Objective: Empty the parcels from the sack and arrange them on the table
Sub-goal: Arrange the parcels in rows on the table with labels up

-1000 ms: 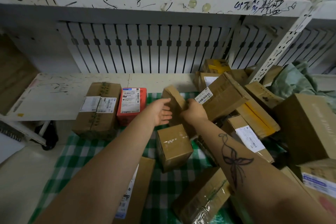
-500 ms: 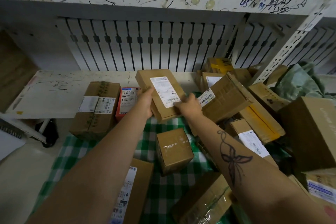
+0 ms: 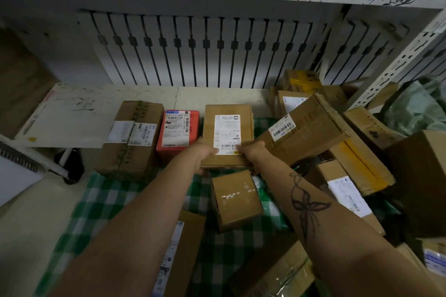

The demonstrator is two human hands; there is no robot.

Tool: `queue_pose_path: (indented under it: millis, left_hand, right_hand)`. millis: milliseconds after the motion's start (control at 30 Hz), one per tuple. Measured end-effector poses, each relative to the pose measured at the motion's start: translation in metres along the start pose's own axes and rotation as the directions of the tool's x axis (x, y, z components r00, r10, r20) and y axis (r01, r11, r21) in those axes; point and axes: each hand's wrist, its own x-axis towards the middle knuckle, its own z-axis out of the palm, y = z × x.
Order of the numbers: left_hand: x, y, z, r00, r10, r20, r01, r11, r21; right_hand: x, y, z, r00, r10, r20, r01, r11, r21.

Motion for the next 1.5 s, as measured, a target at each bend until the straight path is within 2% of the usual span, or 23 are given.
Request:
queue_pose_path:
  millis: [133, 267, 367, 467, 633, 800, 933, 1067, 1267, 1367, 1500]
  left_hand:
    - [0.015, -0.007, 0.002, 0.997, 0.0, -0.083, -0.003, 0.999, -0.042]
    - [0.032, -0.009, 0.004, 0.98, -0.015, -0.2, 0.002, 0.998, -0.064]
    - [0.04, -0.013, 0.008, 0.964, 0.01, -0.265, -0.013, 1.0, -0.009]
    - [0.036, -0.018, 0.012, 0.956, 0.041, -0.292, -0.024, 0.998, 0.063]
    - [0.027, -0.024, 0.012, 0.966, 0.14, -0.218, -0.102, 0.979, 0.176]
    - [0.012, -0.025, 0.006, 0.952, 0.172, -0.252, -0.13, 0.976, 0.175]
    - [-0.004, -0.025, 0.003, 0.968, 0.129, -0.216, -0.11, 0.989, 0.097]
    - [-0.021, -0.029, -0.004, 0.975, 0.142, -0.169, -0.142, 0.99, 0.017]
    - [-0.048, -0.037, -0.009, 0.97, 0.211, -0.123, -0.227, 0.965, -0.134]
    - [-0.062, -0.044, -0.007, 0.979, 0.187, -0.077, -0.197, 0.967, -0.164]
    - [-0.08, -0.057, 0.001, 0.996, 0.092, 0.022, -0.085, 0.973, -0.216]
  right_hand:
    - [0.017, 0.011, 0.011, 0.998, 0.0, 0.059, 0.0, 1.0, 0.001]
    - [0.012, 0.012, 0.011, 0.999, -0.003, 0.049, 0.008, 0.994, -0.113]
    - [0.014, 0.016, 0.008, 1.0, -0.023, 0.019, 0.025, 0.985, -0.173]
    - [0.015, 0.018, 0.009, 0.997, -0.03, 0.068, 0.038, 0.992, -0.119]
    - [0.002, 0.018, 0.013, 0.989, -0.022, 0.144, 0.029, 0.999, -0.046]
    - [-0.008, 0.016, 0.013, 0.993, 0.008, 0.114, 0.004, 0.995, -0.101]
    - [-0.019, 0.017, 0.01, 0.998, -0.022, 0.063, 0.03, 0.992, -0.125]
    - [-0.032, 0.017, -0.002, 0.994, -0.104, -0.015, 0.099, 0.977, -0.189]
    - [-0.05, 0.017, -0.009, 0.967, -0.199, -0.161, 0.166, 0.966, -0.198]
    - [-0.07, 0.018, -0.004, 0.977, -0.174, -0.126, 0.146, 0.968, -0.204]
    - [-0.104, 0.024, -0.005, 0.999, -0.032, -0.004, 0.031, 0.987, -0.16]
